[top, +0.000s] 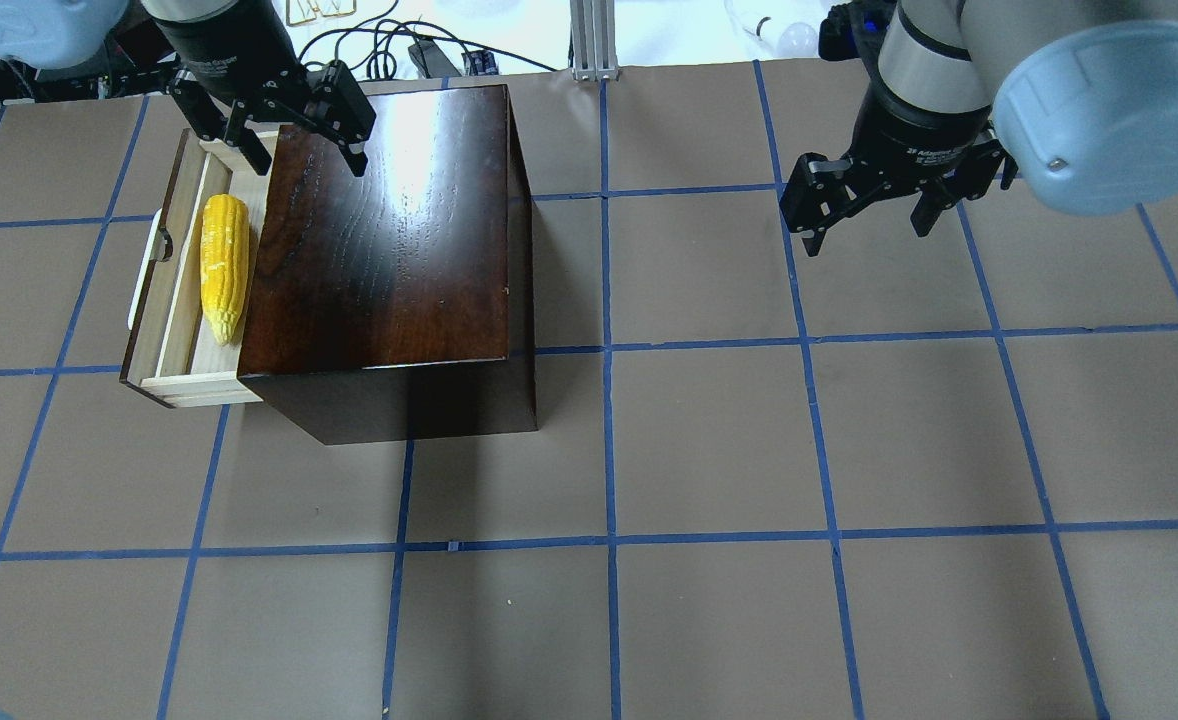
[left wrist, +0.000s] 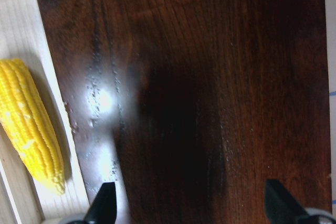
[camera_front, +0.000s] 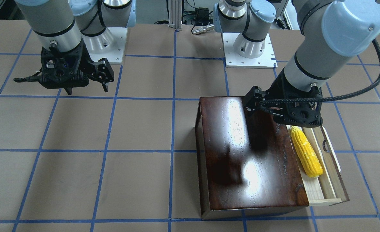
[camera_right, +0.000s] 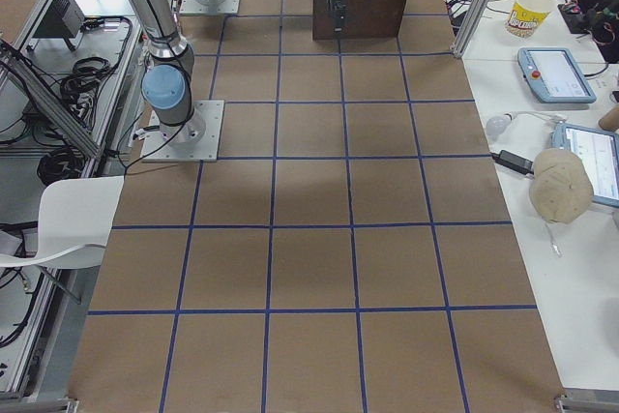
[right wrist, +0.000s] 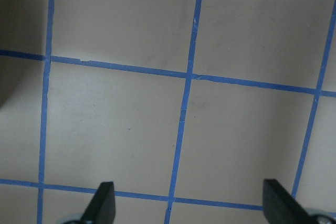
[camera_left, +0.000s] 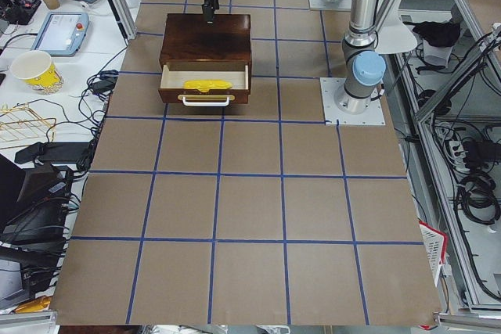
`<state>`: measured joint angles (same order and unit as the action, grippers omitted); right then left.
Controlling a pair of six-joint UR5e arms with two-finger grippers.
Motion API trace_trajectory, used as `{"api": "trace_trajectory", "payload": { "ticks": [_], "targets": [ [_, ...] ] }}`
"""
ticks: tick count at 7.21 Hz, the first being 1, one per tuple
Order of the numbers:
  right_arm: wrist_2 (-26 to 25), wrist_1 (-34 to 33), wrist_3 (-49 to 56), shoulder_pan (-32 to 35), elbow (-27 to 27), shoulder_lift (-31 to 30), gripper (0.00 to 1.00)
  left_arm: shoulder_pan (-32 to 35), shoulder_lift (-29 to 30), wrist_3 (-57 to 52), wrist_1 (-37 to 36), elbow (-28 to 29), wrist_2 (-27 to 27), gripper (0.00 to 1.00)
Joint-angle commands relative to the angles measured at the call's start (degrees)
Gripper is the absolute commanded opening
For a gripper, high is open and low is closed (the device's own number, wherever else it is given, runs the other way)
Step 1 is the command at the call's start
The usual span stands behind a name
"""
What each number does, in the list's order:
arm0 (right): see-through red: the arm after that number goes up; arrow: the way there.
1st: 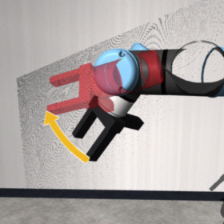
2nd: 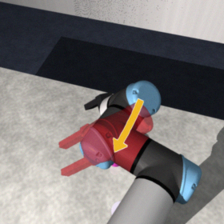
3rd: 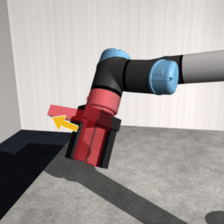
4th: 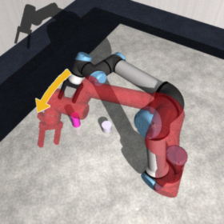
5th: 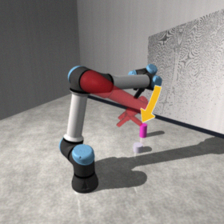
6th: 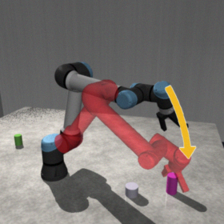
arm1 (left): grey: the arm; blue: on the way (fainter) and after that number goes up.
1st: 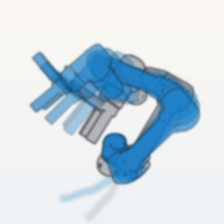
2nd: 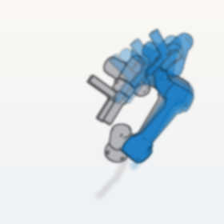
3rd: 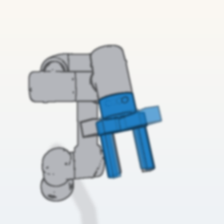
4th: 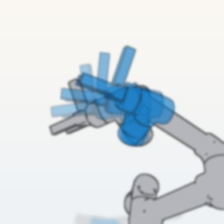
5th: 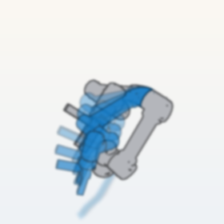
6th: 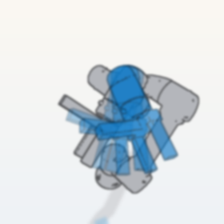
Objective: Open drawer and put corn inside
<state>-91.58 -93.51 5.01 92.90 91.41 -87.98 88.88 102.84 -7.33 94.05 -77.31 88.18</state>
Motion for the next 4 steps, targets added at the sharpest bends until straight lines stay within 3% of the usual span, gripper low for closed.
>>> {"api": "trace_trajectory", "payload": {
  "ticks": [1,4],
  "targets": [
    [0.0,0.0,0.0,-0.2,0.0,0.0,1.00,0.1,-1.8,2.0,0.1,-1.4,0.4,1.00],
    [0.0,0.0,0.0,0.0,0.0,0.0,1.00,0.1,-3.9,2.4,-0.1,-3.9,0.4,1.00]
  ]
}}
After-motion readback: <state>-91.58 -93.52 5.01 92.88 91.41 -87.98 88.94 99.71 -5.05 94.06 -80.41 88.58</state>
